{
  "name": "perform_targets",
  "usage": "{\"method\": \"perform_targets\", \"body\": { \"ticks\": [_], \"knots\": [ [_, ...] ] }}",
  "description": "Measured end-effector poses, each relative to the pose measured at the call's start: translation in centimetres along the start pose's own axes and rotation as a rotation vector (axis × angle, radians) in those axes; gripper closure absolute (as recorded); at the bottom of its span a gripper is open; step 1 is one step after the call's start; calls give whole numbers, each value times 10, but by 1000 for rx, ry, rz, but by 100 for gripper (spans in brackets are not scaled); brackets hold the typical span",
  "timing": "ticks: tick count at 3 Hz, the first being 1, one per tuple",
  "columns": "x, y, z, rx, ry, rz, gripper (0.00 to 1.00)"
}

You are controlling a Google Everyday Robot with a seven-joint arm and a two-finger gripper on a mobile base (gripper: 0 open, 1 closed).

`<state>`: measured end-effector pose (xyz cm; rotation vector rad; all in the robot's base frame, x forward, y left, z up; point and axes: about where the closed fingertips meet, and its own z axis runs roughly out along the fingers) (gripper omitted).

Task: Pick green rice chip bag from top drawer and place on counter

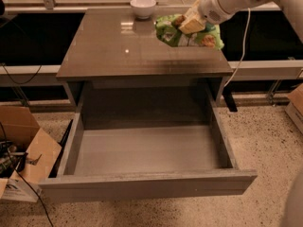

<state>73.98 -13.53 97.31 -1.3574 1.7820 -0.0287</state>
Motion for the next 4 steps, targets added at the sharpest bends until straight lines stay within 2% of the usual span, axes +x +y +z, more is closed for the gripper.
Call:
{"method": "perform_targets", "body": {
  "ticks": [1,2,4],
  "knots": [
    [-15,-4,56,-34,-35,15,100],
    [-28,9,115,-85,-67,33,83],
    [-27,15,128,-102,-67,35,37]
  ]
}}
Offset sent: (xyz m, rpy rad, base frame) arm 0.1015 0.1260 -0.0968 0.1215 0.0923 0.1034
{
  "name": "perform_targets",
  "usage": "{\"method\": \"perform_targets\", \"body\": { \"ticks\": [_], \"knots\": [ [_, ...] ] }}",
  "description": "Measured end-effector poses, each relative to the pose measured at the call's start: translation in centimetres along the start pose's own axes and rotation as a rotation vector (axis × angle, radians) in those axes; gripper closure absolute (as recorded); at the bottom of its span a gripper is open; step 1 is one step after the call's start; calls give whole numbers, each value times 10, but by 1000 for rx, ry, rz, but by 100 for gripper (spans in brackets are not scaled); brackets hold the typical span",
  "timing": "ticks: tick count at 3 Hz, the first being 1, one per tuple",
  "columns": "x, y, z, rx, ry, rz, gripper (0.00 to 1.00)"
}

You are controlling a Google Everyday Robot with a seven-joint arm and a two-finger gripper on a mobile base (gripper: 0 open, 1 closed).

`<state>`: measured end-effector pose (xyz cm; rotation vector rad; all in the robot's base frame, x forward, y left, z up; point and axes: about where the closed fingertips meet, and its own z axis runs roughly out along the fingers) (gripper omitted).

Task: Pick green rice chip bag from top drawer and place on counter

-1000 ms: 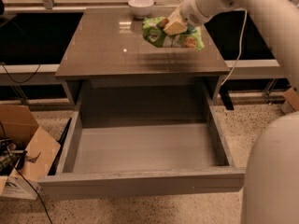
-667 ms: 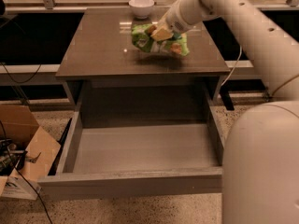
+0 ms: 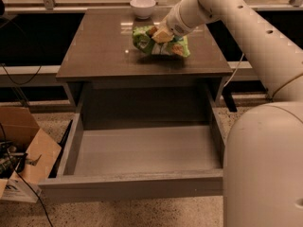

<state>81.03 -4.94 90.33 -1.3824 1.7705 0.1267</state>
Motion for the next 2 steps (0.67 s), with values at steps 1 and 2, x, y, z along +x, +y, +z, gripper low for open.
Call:
{"method": "perform_targets", "body": {
  "ticks": [1,2],
  "knots": [
    [0,2,4,-6,0,0,13],
    [0,4,7,-10,1,0,0]
  ]
}}
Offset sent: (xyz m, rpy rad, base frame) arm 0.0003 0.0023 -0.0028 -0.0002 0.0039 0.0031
